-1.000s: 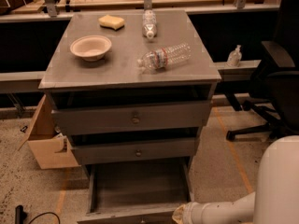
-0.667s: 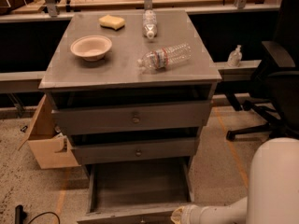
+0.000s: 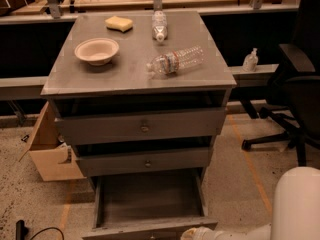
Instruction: Close bottom drawer
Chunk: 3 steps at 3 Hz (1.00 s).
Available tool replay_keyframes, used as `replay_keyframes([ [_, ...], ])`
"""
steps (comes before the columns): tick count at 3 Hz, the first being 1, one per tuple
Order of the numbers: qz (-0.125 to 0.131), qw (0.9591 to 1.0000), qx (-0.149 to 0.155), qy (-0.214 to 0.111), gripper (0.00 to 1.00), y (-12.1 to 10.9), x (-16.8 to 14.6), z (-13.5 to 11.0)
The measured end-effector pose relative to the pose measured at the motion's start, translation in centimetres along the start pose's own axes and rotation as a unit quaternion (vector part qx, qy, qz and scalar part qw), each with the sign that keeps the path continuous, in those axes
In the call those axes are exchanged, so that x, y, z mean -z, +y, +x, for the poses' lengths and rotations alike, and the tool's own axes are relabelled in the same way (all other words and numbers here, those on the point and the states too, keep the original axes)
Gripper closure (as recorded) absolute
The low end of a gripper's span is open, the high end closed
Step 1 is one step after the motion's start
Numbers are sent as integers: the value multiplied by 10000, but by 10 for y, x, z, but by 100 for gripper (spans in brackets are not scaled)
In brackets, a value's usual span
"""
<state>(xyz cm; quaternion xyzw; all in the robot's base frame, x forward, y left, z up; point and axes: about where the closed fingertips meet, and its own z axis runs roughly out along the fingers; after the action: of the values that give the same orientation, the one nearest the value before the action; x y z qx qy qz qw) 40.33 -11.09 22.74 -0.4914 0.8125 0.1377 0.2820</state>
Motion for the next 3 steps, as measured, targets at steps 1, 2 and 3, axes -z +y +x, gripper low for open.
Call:
replay_keyframes([
  [1, 192, 9987, -425, -203, 100, -1, -13, 15],
  [2, 400, 9962, -669, -388, 100, -6, -25, 23],
  [3, 596, 9931, -849, -551, 100, -13, -36, 28],
])
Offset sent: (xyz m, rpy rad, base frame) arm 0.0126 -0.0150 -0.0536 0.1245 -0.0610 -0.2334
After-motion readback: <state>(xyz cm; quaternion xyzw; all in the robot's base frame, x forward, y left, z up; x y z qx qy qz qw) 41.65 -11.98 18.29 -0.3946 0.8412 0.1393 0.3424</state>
